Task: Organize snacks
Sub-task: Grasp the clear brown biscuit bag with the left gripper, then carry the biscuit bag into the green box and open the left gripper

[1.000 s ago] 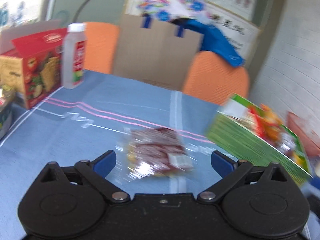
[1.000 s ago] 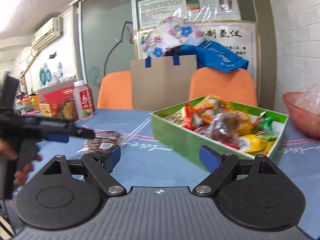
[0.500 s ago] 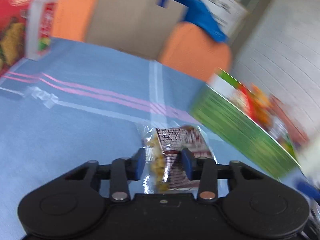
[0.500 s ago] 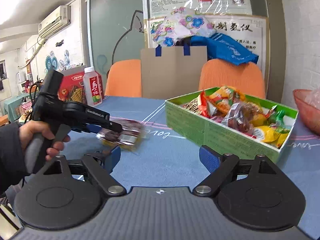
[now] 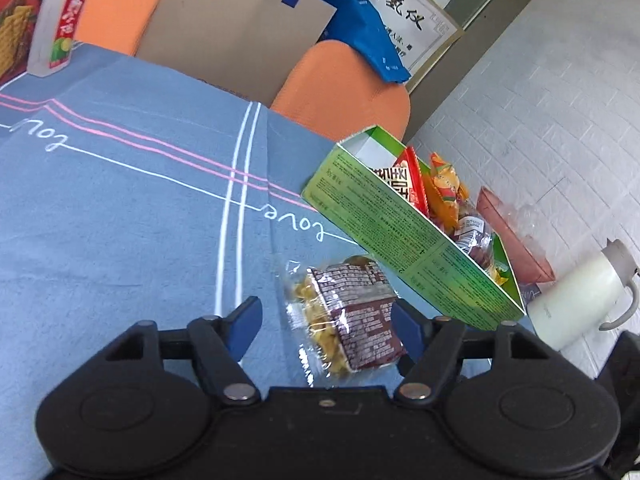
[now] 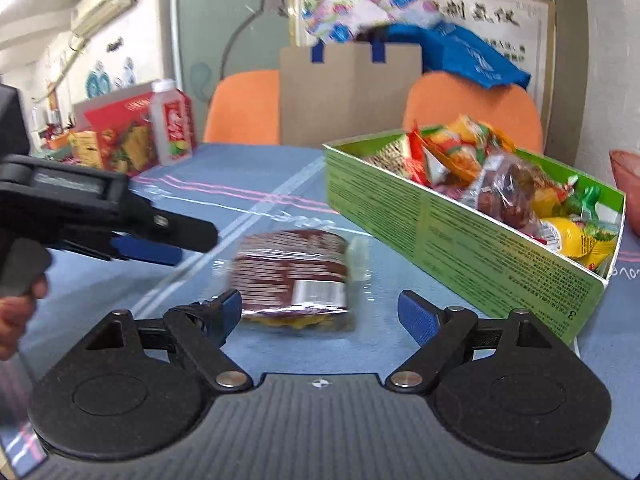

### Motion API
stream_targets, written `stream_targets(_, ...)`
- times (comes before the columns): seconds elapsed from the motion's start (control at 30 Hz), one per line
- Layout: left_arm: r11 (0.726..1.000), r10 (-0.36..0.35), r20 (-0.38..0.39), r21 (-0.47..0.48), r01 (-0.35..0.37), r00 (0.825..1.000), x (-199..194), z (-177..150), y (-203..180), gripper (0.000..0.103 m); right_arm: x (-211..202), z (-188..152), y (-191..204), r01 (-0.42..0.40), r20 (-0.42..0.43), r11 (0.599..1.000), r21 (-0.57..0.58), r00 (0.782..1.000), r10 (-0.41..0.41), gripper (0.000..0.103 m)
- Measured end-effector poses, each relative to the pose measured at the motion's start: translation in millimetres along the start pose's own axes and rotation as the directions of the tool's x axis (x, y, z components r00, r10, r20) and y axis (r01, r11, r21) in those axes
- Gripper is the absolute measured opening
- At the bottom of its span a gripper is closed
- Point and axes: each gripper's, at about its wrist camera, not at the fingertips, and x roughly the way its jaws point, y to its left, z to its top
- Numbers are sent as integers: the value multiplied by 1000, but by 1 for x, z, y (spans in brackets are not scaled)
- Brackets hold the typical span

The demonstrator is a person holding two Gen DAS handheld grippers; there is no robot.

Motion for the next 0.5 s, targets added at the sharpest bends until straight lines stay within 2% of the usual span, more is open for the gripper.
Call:
stream_targets(0.1,1000,5,-27,25,-4,1000,16,3,-8,103,11,0,-11,-52,-42,997,48,998,54,103)
stream_targets(0.13,999,27,-34,39,-25,999,21,3,-10,102,13,0,-13,-79,-43,995,63,996,82,103)
stream_targets(0.2,995,66,-16,71,-65,998,26,0,-14,90,15,-1,-14,-97,-40,992,85,994,100,103)
stream_targets(0.27,995,73,-7,63,-72,997,29,-1,-15,90,15,-3,-12,-90,-28,992,91,995,93,98)
stream_targets(0.3,996,73,-3,59,-73,997,29,-2,-14,91,15,-3,-12,-101,-25,990,97,994,104,89)
stream_targets(0.37,996,67,23,50,-68,998,32,-4,-15,103,15,-4,-10,-119,-31,988,100,992,123,81)
stream_targets(0.43,994,84,58,66,-88,995,36,-9,-20,103,16,-3,-4,-126,-39,989,71,991,129,66)
stream_targets(0.5,988,115,72,97,-121,991,39,-12,-29,103,16,-1,3,-109,-45,993,33,993,110,57)
